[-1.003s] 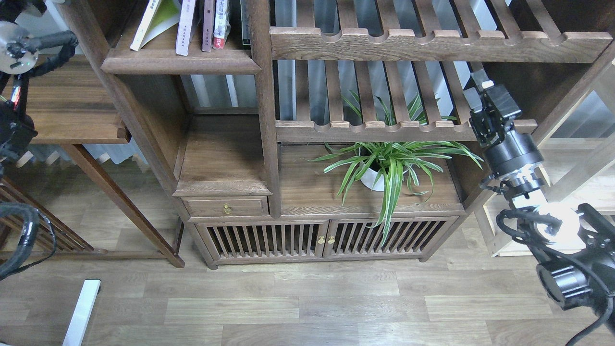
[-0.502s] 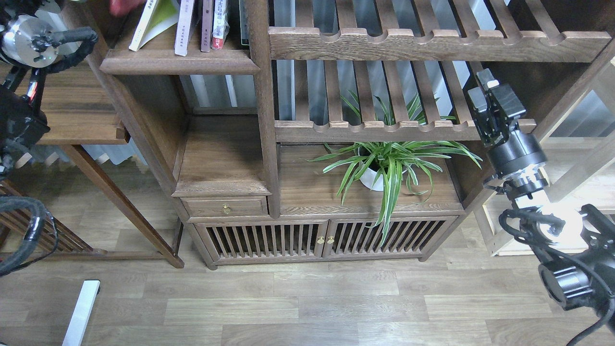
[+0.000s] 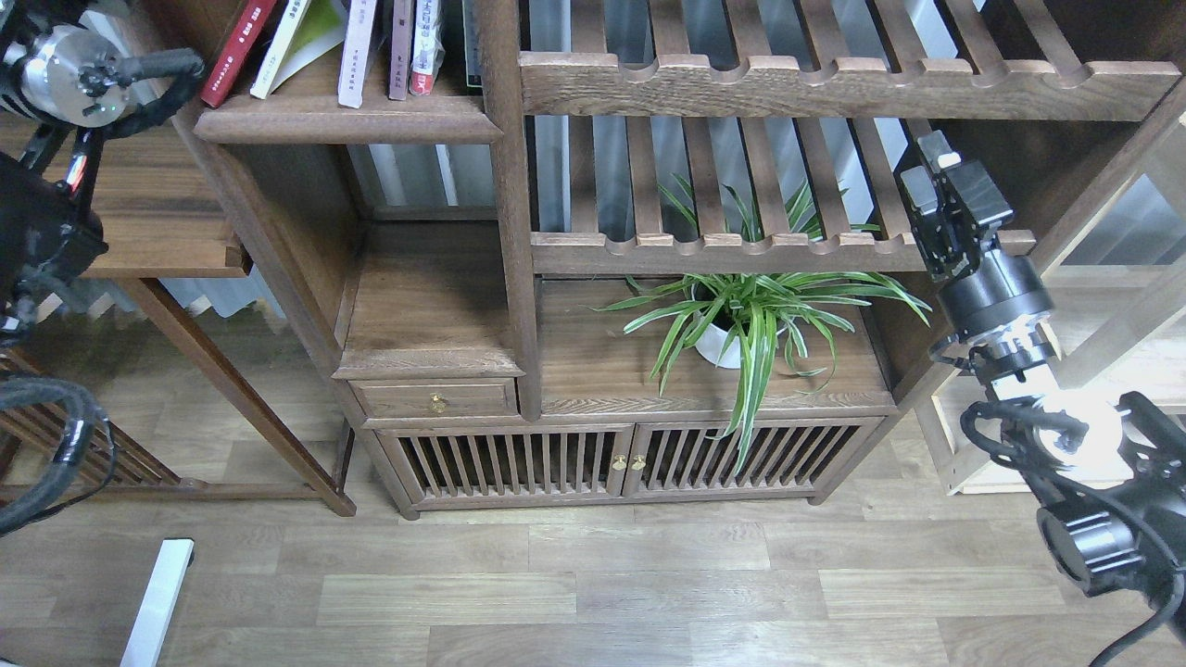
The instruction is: Organize books on shelf
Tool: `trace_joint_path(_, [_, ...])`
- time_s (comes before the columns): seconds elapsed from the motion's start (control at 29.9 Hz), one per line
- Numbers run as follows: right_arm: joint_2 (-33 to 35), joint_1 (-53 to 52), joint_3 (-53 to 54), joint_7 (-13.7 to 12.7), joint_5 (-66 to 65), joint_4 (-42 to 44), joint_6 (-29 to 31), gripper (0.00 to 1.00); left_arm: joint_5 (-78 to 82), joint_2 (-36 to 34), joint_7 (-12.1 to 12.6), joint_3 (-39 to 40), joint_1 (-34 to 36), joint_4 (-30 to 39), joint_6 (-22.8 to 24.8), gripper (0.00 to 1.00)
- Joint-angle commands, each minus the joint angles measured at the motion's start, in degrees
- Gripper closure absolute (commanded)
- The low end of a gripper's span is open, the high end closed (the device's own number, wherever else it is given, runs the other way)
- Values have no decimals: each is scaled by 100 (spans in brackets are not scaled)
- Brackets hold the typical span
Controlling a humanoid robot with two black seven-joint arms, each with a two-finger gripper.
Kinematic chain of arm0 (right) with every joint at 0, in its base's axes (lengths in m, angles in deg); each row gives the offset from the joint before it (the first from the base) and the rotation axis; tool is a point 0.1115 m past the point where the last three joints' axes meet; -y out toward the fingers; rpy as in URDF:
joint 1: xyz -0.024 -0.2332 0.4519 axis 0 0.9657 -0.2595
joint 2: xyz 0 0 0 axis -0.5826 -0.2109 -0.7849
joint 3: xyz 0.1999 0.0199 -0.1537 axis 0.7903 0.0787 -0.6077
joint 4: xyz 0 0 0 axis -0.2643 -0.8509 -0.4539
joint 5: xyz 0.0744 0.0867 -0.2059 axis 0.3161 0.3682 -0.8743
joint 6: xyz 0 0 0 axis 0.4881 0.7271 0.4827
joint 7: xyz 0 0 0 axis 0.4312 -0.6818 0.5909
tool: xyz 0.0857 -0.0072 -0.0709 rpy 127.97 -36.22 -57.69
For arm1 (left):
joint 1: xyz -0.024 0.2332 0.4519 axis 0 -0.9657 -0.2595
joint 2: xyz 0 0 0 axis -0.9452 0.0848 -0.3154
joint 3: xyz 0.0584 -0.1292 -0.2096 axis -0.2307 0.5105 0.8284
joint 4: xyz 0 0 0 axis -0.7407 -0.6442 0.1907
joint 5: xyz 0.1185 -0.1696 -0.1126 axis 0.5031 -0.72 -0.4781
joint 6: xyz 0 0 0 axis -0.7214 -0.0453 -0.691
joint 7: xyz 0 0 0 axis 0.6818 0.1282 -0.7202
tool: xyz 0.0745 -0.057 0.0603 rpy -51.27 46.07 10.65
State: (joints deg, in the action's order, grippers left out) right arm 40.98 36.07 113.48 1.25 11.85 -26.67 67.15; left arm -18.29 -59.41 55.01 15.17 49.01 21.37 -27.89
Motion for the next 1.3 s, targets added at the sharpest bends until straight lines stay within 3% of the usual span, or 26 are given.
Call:
trace_joint_path(0.0, [-48,-25,5,0,8,7,0,34,-270,-25,-145,0,4,6,60,21])
trace_joint_path(0.13, [-74,-209,-3,9,8,7,0,34,-437,-86,-295,9,-92,216,78,11])
trace_joint_path(0.23, [-83,-315,-12,9,8,7,0,33,-727,-60,-637,-35,-198,322,131,4])
trace_joint_path(0.3, [-83,-324,-12,9,8,7,0,33,-1017,19,-892,-44,-189,375,341,2])
trace_joint_path(0.37, [-83,-333,5,35,8,7,0,33,-1341,80,-980,-53,-180,497,752,2])
trace_joint_path(0.5, [-83,-342,23,44,26,-28,0,27,-2097,212,-955,-61,-198,735,1938,2])
trace_joint_path(0.6, [-75,-350,32,53,26,-45,0,25,-2432,432,-840,-131,-207,762,1938,2])
trace_joint_path(1.04, [-48,-306,181,44,17,-54,0,22,-2565,1434,-840,-623,-259,1368,1938,2])
trace_joint_path(1.27, [-57,-183,181,44,17,-133,0,21,-2600,1434,-840,-1405,-1014,1368,1938,2])
